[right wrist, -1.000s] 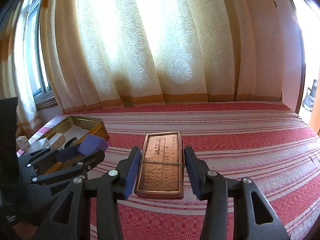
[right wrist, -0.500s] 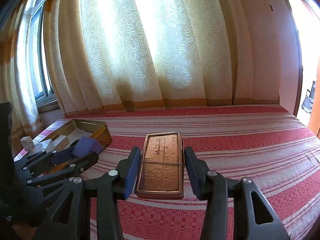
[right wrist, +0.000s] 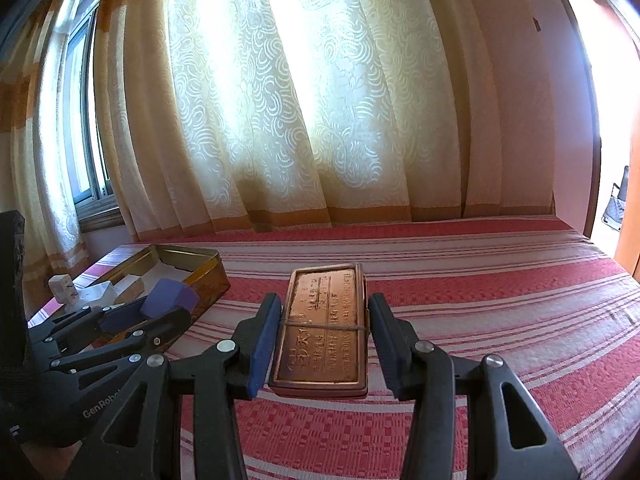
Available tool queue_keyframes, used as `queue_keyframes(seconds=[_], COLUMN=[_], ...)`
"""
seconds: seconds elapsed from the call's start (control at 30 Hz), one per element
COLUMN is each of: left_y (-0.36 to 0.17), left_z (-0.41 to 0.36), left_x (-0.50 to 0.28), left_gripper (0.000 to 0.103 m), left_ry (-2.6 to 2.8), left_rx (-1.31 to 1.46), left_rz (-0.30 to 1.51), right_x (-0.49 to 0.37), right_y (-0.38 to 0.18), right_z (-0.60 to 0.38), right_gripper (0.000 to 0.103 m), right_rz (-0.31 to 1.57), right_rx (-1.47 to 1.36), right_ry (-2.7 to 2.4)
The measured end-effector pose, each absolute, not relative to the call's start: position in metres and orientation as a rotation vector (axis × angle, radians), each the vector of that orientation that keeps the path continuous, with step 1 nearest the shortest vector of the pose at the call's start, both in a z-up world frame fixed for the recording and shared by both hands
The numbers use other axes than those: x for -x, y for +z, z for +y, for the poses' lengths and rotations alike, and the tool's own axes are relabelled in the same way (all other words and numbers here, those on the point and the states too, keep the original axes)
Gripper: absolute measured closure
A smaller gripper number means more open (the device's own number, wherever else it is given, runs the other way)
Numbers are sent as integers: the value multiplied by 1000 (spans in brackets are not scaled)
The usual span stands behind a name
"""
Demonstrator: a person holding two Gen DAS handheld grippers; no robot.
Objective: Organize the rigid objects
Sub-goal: 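Carry the purple cube and copper bar over the gold tray with both tools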
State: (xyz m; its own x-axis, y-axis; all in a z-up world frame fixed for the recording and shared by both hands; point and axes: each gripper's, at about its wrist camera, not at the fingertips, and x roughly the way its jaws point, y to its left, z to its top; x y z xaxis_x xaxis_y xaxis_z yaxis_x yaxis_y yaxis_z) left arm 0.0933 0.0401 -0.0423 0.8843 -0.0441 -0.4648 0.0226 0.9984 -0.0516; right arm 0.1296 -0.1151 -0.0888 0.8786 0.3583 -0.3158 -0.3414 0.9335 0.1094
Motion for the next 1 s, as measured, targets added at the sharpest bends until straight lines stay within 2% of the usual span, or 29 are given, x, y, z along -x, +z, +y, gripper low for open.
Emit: queue_keyframes(seconds=[1.0], left_y=[-39], left_z=[56], left_x=[-62], left_gripper=[64], left_ry=[-29], left_rx=[103], left_rz=[427], right_x=[-89], right_y=[-82], right_z=[-105], right_gripper=[55], right_rz=[198], right_rx=[29], right_ry=[349])
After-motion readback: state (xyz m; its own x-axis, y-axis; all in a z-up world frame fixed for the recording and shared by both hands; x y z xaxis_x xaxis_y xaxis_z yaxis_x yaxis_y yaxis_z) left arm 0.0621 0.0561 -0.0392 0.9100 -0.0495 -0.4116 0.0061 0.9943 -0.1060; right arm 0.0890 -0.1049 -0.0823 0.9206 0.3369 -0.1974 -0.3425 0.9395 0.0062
